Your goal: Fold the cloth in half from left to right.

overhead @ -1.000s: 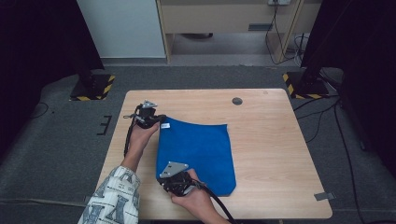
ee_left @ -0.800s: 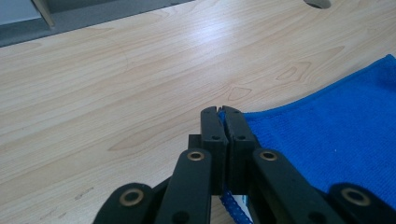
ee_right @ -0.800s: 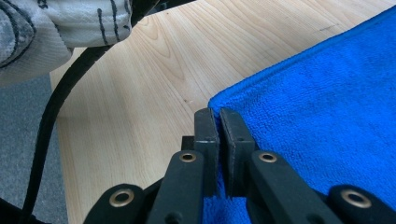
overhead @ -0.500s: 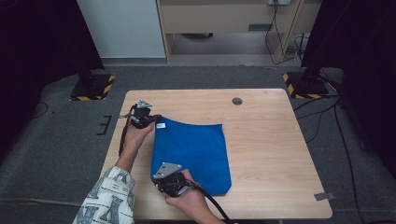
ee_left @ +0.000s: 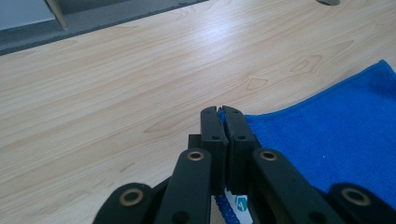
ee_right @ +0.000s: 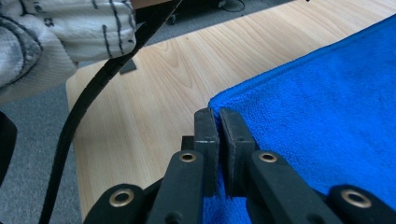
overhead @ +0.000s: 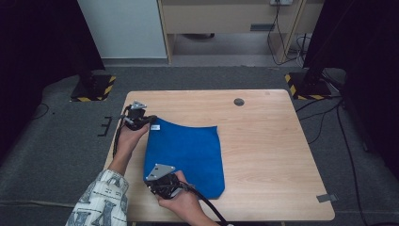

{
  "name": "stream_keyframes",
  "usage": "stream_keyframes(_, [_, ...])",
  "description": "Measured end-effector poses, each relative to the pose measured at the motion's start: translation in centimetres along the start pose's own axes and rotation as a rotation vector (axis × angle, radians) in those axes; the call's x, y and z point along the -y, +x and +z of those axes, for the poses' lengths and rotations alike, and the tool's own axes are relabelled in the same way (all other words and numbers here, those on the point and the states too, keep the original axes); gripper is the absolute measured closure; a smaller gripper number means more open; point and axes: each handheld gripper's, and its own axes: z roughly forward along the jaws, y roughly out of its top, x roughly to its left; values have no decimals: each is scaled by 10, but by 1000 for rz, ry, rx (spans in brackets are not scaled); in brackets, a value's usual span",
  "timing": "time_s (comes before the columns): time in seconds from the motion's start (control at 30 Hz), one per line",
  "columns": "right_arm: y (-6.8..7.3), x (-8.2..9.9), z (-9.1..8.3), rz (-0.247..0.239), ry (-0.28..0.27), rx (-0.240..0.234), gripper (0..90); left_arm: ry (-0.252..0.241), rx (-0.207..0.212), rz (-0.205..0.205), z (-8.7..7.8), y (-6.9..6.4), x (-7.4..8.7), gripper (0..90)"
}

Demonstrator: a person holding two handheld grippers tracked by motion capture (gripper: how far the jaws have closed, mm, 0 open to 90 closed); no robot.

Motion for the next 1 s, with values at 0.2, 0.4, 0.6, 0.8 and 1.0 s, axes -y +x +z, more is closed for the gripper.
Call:
stream_keyframes(0.2, [-8, 8, -4, 27, -13, -12, 863, 5, 12, -6, 7, -7, -3, 880])
stream_keyframes(0.4, [-17, 21, -20, 39, -18, -3, 863, 2, 32, 0, 27, -28, -7, 878])
stream_keyframes(0.6, [-30, 40, -34, 57, -13, 18, 863, 23, 34, 11, 48, -50, -10, 878])
stream_keyframes(0.8, [-36, 54, -44, 57, -6, 34, 864, 27, 63, 16, 66, -69, -19, 877])
stream_keyframes(1.0, [-40, 61, -51, 71, 5, 44, 864, 34, 67, 30, 72, -82, -23, 876])
